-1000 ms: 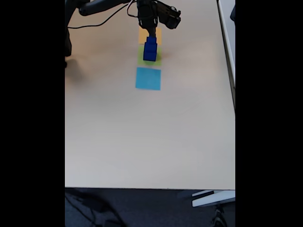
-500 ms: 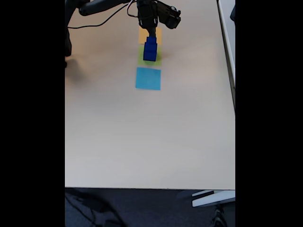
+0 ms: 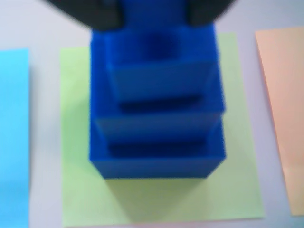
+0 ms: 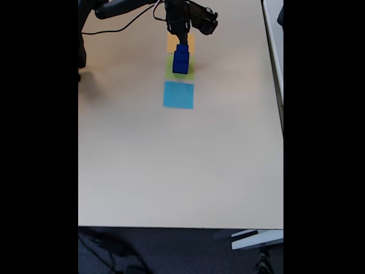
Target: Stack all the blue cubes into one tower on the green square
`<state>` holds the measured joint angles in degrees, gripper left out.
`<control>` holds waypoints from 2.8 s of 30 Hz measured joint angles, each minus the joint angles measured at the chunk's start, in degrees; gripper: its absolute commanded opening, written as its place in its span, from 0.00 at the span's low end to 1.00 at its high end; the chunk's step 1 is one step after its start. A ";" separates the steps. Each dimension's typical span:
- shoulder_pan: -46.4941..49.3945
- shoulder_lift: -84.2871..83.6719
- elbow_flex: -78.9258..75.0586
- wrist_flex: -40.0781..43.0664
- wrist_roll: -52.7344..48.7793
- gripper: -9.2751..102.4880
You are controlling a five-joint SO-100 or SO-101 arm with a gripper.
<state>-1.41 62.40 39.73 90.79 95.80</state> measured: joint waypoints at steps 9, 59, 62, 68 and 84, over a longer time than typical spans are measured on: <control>0.00 0.00 0.00 0.00 0.00 0.11; -0.09 0.00 -2.90 -1.67 -1.58 0.17; -0.09 1.05 -5.45 -1.85 -4.04 0.17; -0.09 9.40 -8.44 -2.20 -12.92 0.10; 1.41 47.37 17.05 -2.20 -30.32 0.08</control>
<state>0.00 109.78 56.78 88.59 65.48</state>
